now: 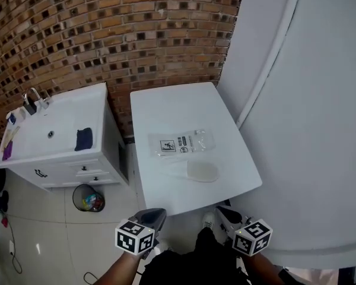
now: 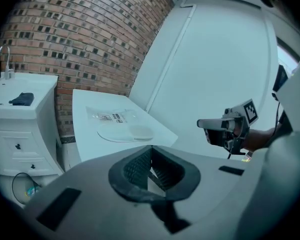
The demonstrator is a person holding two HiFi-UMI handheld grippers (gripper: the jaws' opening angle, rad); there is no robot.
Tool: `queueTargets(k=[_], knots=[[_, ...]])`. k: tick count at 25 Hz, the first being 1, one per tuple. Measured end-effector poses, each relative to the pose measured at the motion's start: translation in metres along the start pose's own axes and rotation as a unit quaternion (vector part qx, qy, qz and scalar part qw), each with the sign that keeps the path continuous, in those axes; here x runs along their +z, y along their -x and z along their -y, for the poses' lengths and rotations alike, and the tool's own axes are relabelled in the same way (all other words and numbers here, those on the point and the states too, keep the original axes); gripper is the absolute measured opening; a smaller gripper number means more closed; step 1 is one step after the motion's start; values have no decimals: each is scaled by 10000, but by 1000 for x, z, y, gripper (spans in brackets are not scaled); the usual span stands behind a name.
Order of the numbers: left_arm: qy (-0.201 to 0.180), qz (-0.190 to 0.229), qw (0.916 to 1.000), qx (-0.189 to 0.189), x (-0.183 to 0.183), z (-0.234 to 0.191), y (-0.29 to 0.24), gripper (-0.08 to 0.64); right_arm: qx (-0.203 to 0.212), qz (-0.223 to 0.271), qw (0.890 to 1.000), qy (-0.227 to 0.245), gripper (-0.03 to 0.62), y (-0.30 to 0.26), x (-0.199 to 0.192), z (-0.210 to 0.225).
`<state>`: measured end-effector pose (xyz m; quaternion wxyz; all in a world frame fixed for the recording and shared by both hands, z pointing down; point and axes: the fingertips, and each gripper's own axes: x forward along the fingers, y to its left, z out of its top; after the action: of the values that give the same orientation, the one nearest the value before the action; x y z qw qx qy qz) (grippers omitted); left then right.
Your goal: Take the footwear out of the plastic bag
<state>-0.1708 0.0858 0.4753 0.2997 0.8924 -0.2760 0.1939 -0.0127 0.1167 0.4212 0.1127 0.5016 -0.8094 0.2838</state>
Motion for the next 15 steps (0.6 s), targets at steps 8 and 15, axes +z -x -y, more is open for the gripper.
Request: queueTargets(k=[8,15], knots=[[5,-5,10000,33,-3,3,8,6,-104,-38,9999,71,0,17,-9,-14],[-270,140,9995,-37,10,20,13,6,-141,-146,9990,-395,0,19,-29,-1]])
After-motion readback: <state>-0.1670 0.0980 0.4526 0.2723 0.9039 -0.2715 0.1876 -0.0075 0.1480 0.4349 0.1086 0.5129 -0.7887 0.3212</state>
